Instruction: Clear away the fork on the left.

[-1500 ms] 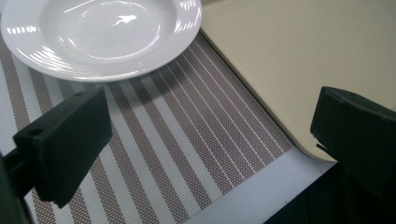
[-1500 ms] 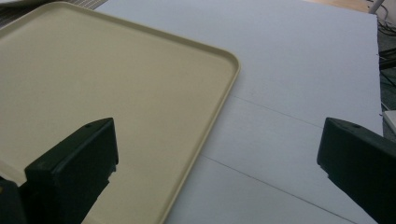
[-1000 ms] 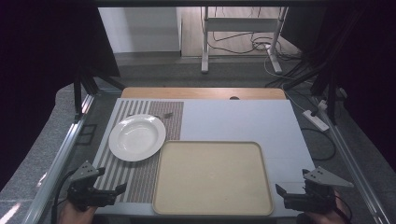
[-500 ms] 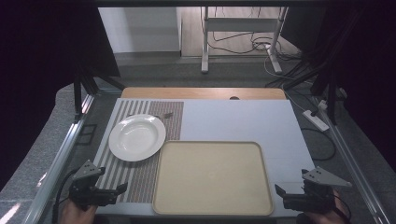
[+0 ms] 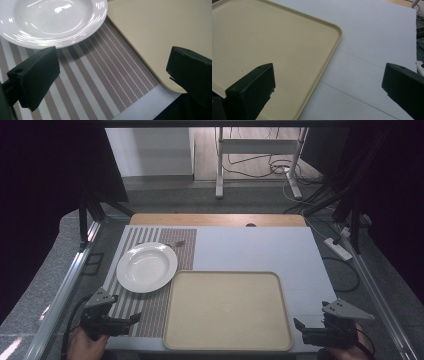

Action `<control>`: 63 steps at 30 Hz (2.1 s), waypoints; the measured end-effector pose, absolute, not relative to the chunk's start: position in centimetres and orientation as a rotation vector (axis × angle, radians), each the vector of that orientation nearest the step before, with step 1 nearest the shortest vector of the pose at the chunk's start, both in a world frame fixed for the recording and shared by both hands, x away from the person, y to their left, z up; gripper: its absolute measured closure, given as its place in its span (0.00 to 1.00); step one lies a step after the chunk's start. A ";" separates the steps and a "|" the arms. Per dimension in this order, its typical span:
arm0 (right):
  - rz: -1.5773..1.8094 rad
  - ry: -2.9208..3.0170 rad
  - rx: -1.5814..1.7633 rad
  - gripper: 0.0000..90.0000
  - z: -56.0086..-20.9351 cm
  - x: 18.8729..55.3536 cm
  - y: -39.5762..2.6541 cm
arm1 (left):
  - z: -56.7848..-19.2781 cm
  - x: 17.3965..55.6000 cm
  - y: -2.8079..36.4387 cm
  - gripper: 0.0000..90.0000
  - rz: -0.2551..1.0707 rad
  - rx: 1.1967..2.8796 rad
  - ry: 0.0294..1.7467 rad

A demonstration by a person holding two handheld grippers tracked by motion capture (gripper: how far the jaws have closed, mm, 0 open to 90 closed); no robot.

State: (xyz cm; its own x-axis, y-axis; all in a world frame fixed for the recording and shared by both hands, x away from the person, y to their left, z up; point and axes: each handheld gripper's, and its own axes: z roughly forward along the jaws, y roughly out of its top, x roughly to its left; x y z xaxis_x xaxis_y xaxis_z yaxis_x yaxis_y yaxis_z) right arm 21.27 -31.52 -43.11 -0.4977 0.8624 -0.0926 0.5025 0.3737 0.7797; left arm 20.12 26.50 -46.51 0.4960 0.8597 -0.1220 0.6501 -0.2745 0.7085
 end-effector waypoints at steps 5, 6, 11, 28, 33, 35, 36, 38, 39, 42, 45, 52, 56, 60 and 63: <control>0.957 2.149 1.173 0.00 -43.1 21.3 -31.4 | -46.6 20.7 26.4 0.00 0.384 2.030 1.256; 0.955 2.150 1.173 0.00 -43.1 21.3 -31.4 | -46.6 20.9 26.4 0.00 0.381 2.022 1.258; 0.948 2.155 1.171 0.00 -43.1 21.3 -31.4 | -46.5 21.6 26.3 0.00 0.387 2.001 1.261; 0.935 2.161 1.169 0.00 -43.2 21.3 -31.3 | -46.9 25.4 25.4 0.00 0.361 2.005 1.268; 0.933 2.161 1.170 0.00 -43.2 21.3 -31.3 | -46.9 26.8 25.3 0.00 0.366 1.997 1.281; 0.931 2.161 1.171 0.00 -43.2 21.4 -31.3 | -46.9 27.3 25.3 0.00 0.371 1.999 1.283; 0.930 2.162 1.171 0.00 -43.2 21.4 -31.3 | -46.9 27.6 25.3 0.00 0.375 2.003 1.284; 0.929 2.162 1.170 0.00 -43.2 21.4 -31.3 | -47.0 28.3 25.2 0.00 0.374 2.012 1.292; 0.929 2.162 1.170 0.00 -43.2 21.4 -31.2 | -47.0 28.6 25.1 0.00 0.368 2.011 1.297; 0.929 2.163 1.172 0.00 -43.2 21.4 -31.3 | -47.1 29.4 25.0 0.00 0.370 2.021 1.307; 0.930 2.162 1.173 0.00 -43.2 21.4 -31.3 | -47.1 30.3 24.9 0.00 0.373 2.024 1.307; 0.927 2.164 1.175 0.00 -43.2 21.4 -31.3 | -47.3 32.2 24.8 0.00 0.369 2.028 1.281; 0.927 2.165 1.175 0.00 -43.2 21.4 -31.3 | -47.4 33.4 24.7 0.00 0.375 2.049 1.259; 0.926 2.165 1.176 0.00 -43.2 21.4 -31.3 | -47.5 34.7 24.5 0.00 0.387 2.080 1.244; 0.926 2.165 1.176 0.00 -43.2 21.4 -31.3 | -47.5 35.8 24.4 0.00 0.387 2.081 1.232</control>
